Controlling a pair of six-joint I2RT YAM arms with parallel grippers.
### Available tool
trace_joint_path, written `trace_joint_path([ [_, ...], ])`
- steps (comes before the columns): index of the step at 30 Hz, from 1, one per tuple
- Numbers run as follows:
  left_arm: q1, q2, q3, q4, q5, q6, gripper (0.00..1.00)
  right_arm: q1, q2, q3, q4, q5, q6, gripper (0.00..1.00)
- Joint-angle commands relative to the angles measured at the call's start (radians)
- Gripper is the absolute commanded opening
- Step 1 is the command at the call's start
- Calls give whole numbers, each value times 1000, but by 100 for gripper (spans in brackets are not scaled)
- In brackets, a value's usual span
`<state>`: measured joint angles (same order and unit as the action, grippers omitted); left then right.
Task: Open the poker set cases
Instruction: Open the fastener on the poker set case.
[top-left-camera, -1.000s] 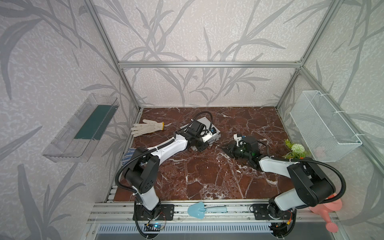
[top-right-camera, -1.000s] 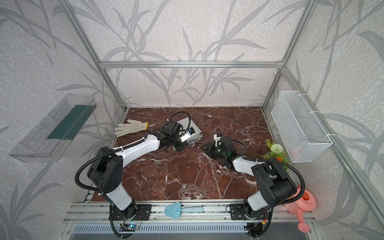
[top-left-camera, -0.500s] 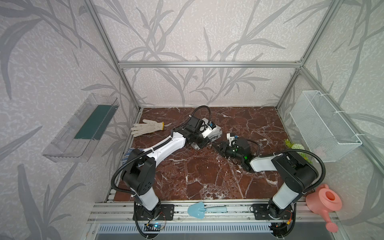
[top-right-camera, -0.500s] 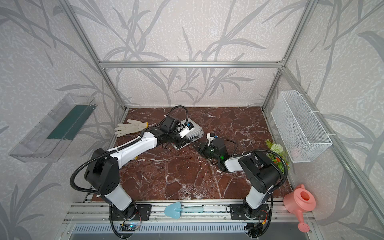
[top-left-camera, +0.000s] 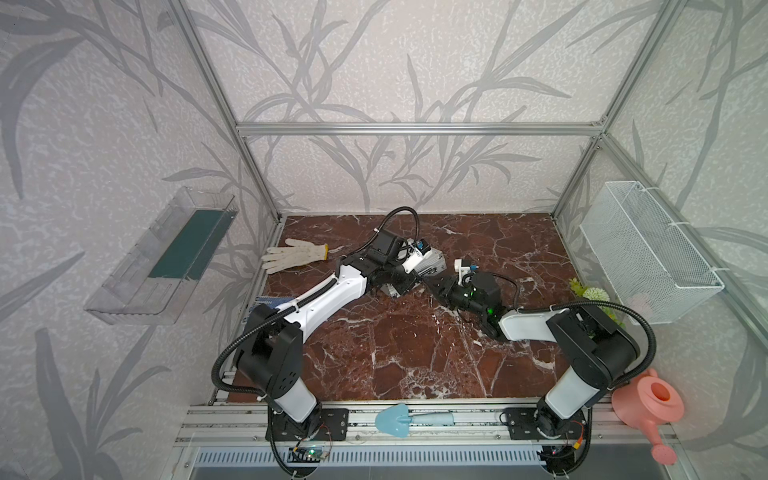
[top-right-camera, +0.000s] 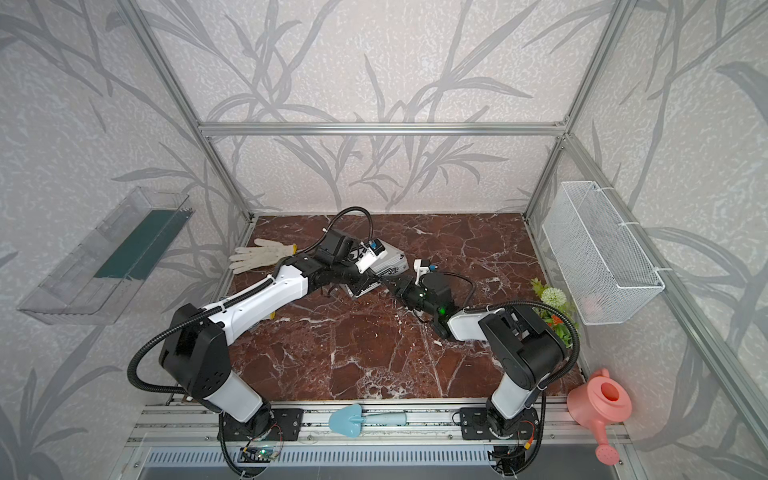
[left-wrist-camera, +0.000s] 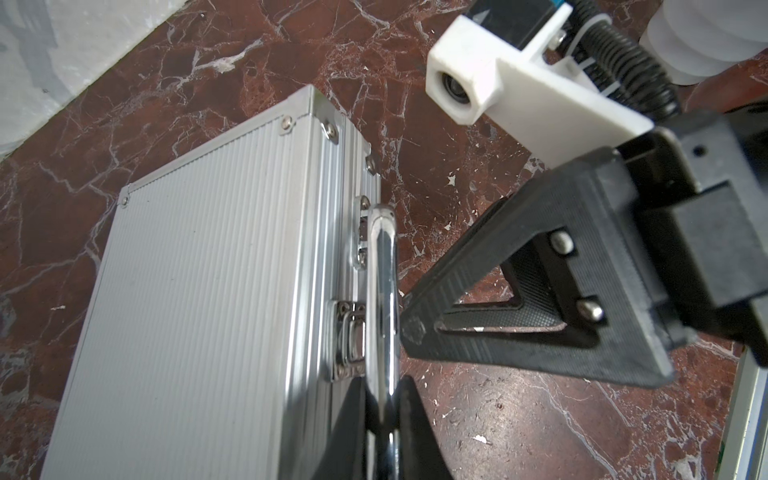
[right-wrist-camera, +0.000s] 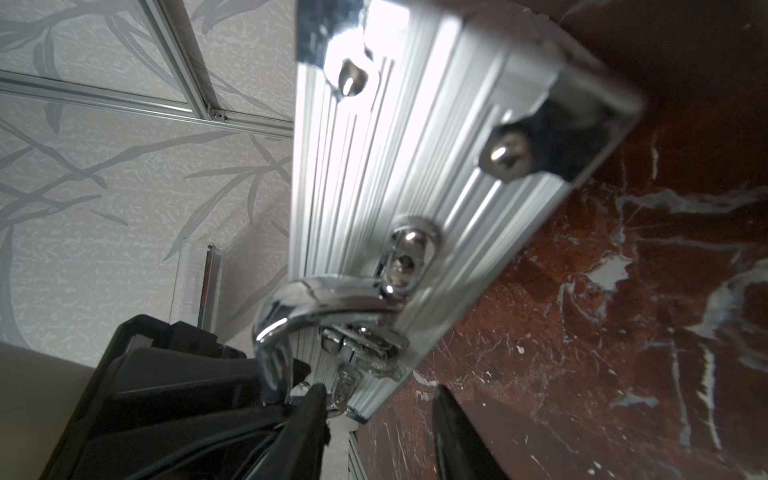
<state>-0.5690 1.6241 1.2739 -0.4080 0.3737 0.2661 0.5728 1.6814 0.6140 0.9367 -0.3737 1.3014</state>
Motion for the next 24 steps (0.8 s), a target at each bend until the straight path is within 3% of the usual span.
trace_joint_path([
  [1,-10,-74,15,112,56,-19,0,17,-14,26,-10,27,-1,42],
  [24,-30,-67,11,109,65,-30,0,30,44,62,30,59,13,35],
])
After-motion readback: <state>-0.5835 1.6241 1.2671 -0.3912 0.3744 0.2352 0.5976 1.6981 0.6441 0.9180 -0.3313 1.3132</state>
